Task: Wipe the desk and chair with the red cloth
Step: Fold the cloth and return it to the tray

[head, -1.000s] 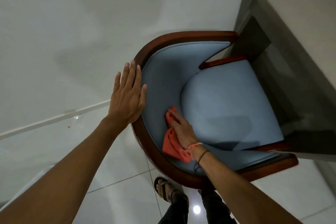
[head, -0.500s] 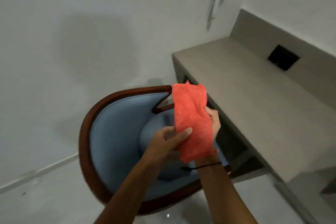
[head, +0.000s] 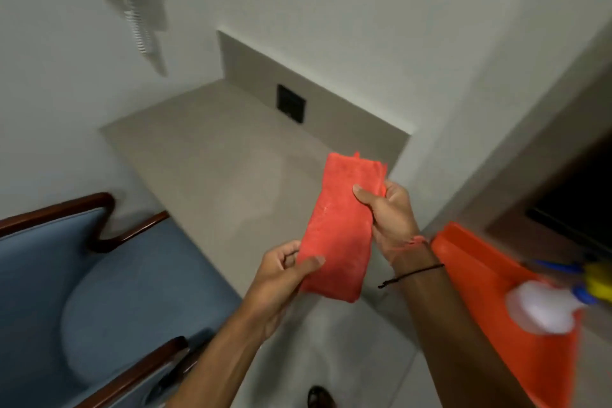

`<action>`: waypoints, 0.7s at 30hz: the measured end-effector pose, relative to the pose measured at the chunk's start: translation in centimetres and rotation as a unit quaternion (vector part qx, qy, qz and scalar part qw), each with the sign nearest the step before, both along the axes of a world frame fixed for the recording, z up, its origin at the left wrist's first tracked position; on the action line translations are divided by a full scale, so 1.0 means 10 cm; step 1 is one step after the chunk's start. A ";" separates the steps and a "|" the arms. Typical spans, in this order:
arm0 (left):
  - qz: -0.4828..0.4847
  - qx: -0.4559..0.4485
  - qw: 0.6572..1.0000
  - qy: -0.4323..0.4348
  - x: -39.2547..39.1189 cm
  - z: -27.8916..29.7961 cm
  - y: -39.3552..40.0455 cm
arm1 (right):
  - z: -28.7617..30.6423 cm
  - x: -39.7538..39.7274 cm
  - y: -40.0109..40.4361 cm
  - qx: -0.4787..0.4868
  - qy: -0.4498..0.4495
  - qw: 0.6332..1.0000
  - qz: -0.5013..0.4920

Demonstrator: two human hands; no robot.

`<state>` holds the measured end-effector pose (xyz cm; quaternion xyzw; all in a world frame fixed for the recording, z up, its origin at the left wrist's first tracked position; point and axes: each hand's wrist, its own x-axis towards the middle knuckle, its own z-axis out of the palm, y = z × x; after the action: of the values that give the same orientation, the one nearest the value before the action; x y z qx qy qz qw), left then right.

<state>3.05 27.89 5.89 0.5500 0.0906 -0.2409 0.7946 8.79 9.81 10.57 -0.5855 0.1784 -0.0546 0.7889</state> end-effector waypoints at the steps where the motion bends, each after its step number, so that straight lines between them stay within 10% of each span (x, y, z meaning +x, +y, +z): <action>1: -0.009 0.009 1.000 0.000 0.00 -0.04 -0.24 | -0.04 -0.06 -0.25 -0.008 0.006 1.000 -0.023; 14: -0.144 0.327 0.910 -0.211 -0.06 -0.57 -2.29 | -1.15 -0.51 -2.28 -0.105 0.141 0.945 -0.275; 21: -0.289 0.580 0.623 -0.438 -0.21 -0.99 -2.56 | -1.63 -0.67 -2.43 -0.170 0.241 0.939 -0.177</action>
<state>0.97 2.27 -4.05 0.9352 -0.3111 -0.0861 0.1458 2.09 -14.48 -5.73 -0.6656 0.4519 -0.0805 0.5885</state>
